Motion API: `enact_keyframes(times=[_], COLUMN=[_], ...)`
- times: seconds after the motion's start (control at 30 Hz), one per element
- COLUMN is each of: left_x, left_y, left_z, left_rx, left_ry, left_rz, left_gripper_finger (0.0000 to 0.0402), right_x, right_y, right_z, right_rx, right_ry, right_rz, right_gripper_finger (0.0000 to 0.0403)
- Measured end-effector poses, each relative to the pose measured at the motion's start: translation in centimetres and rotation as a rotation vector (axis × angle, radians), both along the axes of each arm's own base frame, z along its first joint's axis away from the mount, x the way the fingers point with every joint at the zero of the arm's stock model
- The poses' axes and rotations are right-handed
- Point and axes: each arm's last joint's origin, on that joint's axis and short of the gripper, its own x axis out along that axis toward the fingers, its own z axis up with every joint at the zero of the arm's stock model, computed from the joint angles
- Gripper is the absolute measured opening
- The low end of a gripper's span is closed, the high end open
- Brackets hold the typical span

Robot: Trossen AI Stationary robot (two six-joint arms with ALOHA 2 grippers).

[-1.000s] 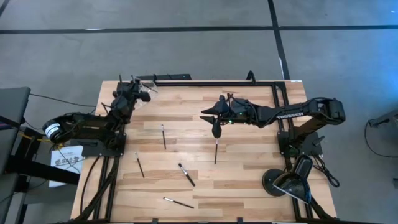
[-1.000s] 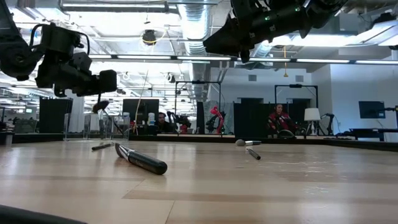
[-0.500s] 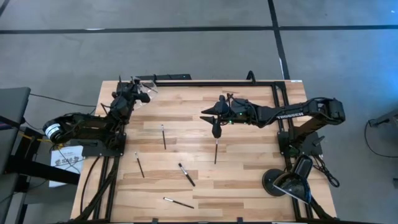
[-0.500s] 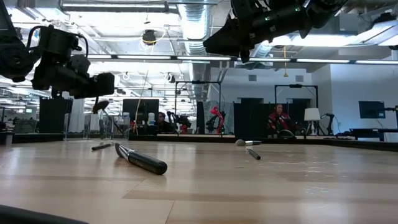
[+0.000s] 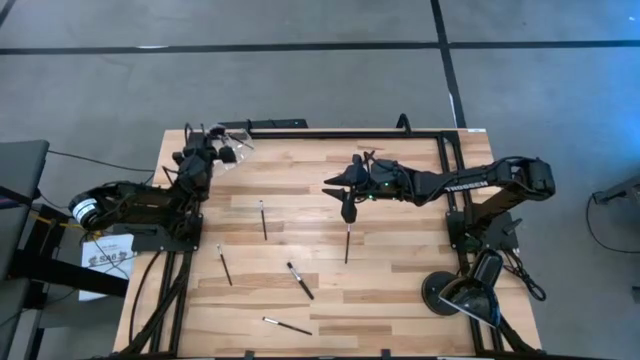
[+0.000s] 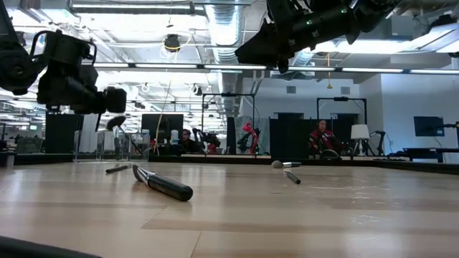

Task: Put items in baskets/containers
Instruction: Put the eyeshadow brush into the transparent bin

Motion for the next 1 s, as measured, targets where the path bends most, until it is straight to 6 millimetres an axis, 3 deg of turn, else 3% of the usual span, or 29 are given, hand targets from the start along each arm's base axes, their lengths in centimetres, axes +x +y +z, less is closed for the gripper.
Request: enact_keyframes(times=[1.0], left_x=[0.04], left_y=[-0.25], left_z=[-1.13], left_rx=[-0.091], left_ry=[0.081], left_rz=[-0.004], left_gripper_finger=[0.0065], right_x=[-0.02], right_y=[-0.07], right_z=[-0.03], right_rx=[-0.021], right_ry=[0.006], right_rz=[0.004], right_gripper_finger=[0.0107])
